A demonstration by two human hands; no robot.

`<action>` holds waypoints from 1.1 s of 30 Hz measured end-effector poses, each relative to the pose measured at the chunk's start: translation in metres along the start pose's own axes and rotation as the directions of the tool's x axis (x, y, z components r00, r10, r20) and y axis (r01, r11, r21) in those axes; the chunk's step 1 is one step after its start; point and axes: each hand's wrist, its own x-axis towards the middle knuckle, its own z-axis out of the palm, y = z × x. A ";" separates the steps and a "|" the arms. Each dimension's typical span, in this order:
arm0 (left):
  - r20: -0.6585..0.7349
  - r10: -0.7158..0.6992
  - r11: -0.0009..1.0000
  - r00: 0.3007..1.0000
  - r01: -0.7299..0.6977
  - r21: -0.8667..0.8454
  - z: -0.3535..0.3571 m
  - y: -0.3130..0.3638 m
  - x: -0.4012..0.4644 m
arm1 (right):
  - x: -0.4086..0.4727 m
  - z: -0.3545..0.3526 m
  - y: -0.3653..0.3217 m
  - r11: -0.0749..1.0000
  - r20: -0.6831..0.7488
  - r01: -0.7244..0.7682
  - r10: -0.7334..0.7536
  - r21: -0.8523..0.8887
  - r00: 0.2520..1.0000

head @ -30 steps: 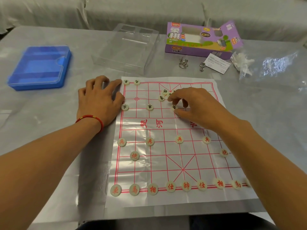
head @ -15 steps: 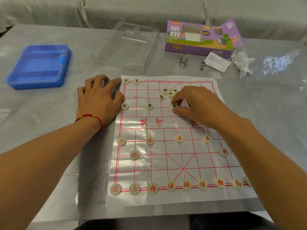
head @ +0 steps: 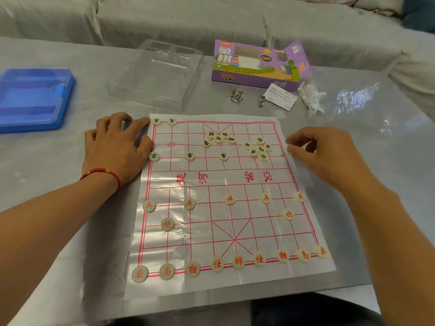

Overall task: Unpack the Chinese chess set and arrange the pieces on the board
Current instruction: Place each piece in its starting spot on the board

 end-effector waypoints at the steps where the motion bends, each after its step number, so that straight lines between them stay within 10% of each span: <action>1: -0.001 -0.003 1.000 1.000 0.003 -0.001 0.000 0.000 0.000 | -0.002 0.004 -0.002 1.000 0.012 -0.008 0.008 -0.004 1.000; 33: 0.014 -0.004 1.000 1.000 0.004 -0.007 -0.001 0.001 0.000 | 0.020 0.045 -0.018 0.982 0.143 0.165 -0.151 -0.094 0.978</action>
